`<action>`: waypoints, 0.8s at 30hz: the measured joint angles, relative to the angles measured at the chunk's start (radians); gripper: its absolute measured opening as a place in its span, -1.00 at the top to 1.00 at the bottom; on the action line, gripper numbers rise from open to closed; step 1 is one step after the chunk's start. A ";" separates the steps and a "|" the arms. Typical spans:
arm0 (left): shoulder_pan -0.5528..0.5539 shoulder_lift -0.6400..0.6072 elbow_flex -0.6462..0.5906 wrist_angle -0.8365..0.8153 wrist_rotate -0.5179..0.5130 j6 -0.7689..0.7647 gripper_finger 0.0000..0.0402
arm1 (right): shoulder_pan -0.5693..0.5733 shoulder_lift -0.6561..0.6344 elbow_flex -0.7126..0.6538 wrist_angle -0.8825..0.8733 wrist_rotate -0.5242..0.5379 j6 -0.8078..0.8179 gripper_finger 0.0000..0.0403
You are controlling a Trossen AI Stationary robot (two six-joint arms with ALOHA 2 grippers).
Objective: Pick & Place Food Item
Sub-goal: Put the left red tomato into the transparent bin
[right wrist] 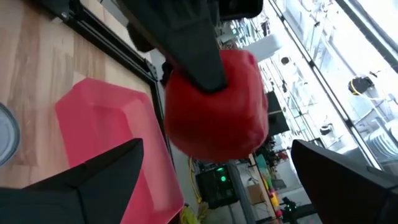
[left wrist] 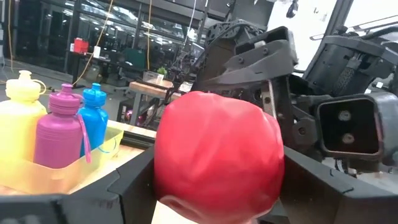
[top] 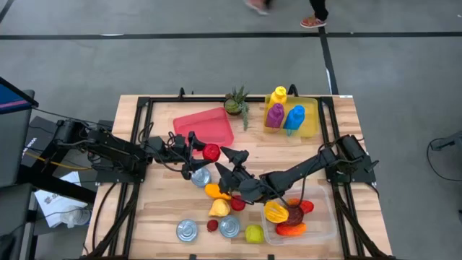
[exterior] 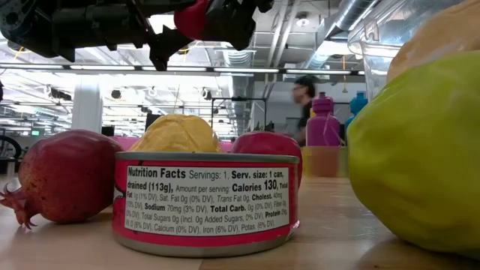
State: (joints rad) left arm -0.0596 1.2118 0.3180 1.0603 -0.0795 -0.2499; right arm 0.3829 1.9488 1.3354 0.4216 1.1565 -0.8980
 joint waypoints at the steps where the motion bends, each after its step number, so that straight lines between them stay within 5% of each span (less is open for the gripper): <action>1: 0.006 0.000 0.000 0.000 0.000 -0.006 -0.31 | 0.000 0.000 0.000 0.008 -0.007 -0.007 -0.98; 24: 0.022 0.000 0.000 0.003 0.006 -0.020 -0.31 | -0.065 0.020 0.000 0.095 -0.101 -0.081 -0.72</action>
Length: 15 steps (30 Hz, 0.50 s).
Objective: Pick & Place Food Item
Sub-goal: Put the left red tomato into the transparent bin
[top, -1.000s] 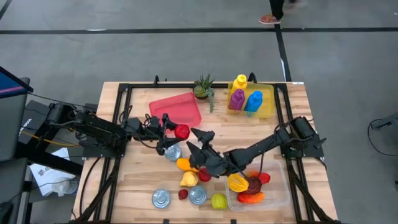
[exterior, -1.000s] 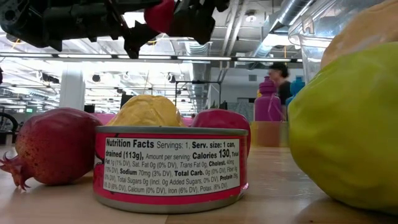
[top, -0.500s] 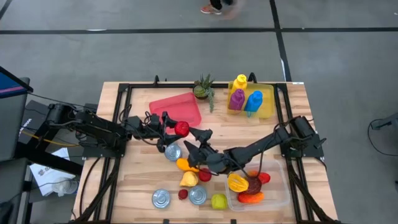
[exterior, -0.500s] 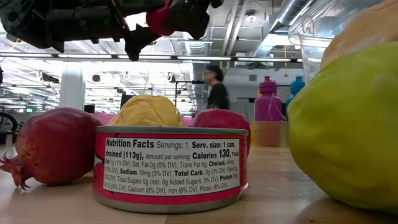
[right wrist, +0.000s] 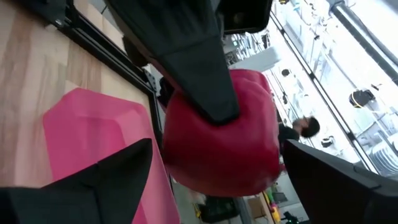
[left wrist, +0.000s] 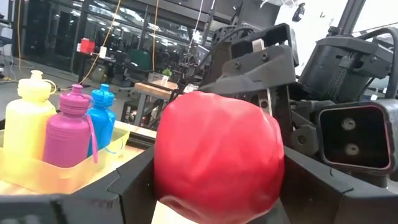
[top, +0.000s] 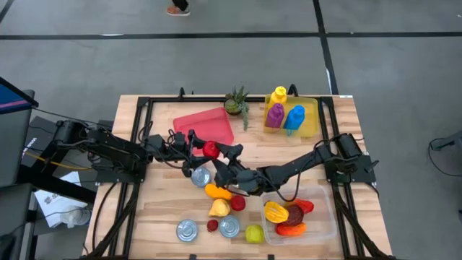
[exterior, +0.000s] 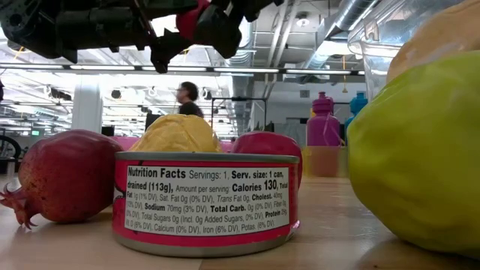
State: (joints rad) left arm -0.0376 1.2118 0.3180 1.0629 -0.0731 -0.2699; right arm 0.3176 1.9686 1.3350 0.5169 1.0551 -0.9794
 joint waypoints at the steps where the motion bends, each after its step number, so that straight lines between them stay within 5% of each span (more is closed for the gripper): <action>1: 0.000 0.000 0.000 0.000 0.000 0.000 -0.31 | 0.000 0.000 0.000 0.000 0.000 0.000 -0.71; 15: 0.000 0.000 0.002 0.000 -0.005 -0.002 -0.32 | -0.005 0.001 0.000 0.042 -0.003 -0.016 -0.12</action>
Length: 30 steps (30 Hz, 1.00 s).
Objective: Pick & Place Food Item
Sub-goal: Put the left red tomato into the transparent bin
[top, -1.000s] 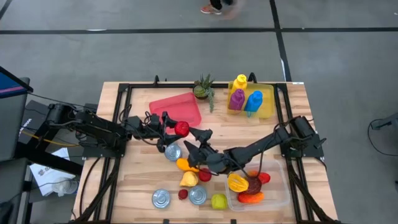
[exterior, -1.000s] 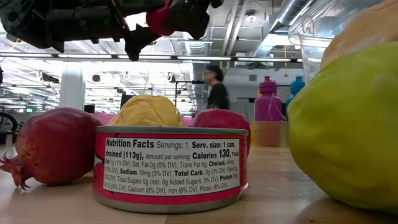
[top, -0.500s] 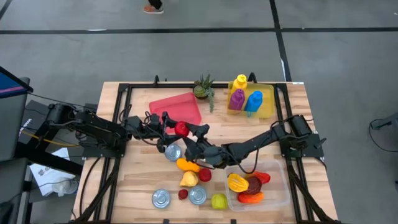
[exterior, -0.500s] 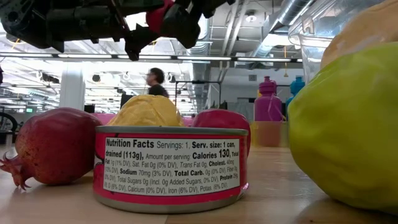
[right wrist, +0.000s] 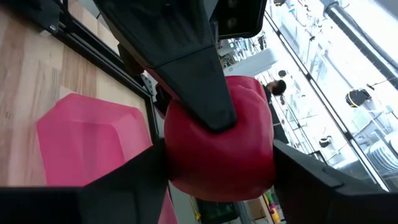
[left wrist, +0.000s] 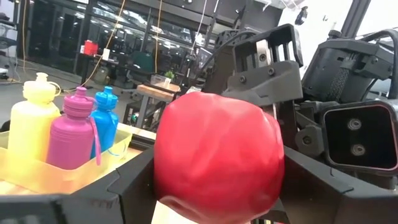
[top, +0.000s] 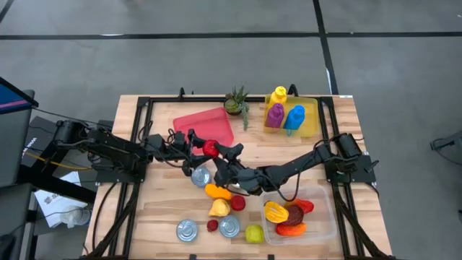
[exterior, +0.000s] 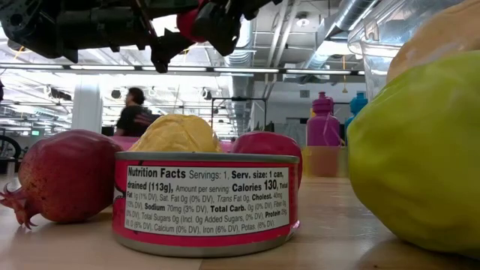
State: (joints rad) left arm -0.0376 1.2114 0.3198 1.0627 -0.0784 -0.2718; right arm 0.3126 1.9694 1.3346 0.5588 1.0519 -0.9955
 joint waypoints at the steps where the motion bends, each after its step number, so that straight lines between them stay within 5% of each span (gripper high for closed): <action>1: 0.000 0.000 0.000 0.000 0.000 0.000 -0.32 | 0.000 0.000 0.000 0.000 0.000 0.000 -0.06; 11: -0.001 0.000 0.001 -0.006 0.032 0.024 -0.36 | 0.008 0.001 0.000 0.000 0.013 -0.007 0.02; 24: -0.002 -0.033 -0.002 -0.066 0.078 0.110 -0.91 | 0.012 0.000 0.000 0.002 0.055 0.004 0.03; 30: -0.046 -0.129 -0.002 -0.224 0.082 0.192 -0.96 | 0.039 -0.002 0.000 -0.002 0.087 -0.023 0.03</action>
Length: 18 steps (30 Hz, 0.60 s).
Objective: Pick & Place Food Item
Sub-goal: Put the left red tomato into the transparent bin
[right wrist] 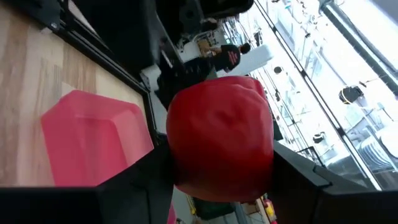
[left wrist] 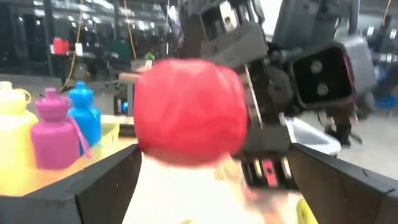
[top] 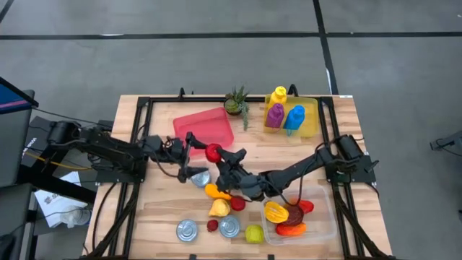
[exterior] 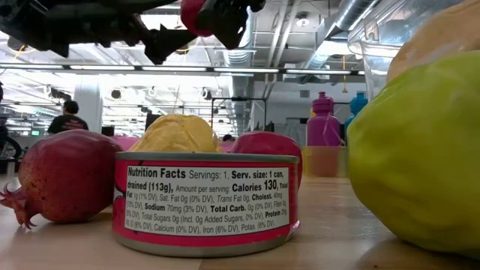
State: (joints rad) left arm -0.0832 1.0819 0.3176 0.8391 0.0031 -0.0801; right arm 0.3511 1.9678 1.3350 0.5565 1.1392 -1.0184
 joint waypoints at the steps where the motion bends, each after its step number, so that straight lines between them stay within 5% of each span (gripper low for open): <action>1: -0.010 -0.018 0.000 -0.043 -0.010 0.009 -0.95 | 0.007 0.000 0.000 -0.002 0.020 -0.007 0.04; 7: -0.064 -0.089 0.000 -0.241 -0.079 0.023 -0.89 | 0.039 0.000 0.000 -0.001 0.010 -0.002 0.04; 18: -0.096 -0.094 0.000 -0.418 -0.135 0.024 -0.87 | 0.126 -0.012 0.080 -0.080 -0.368 0.145 0.04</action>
State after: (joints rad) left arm -0.1791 0.9874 0.3176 0.4212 -0.1318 -0.0559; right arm 0.4771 1.9561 1.4149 0.4765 0.7715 -0.8736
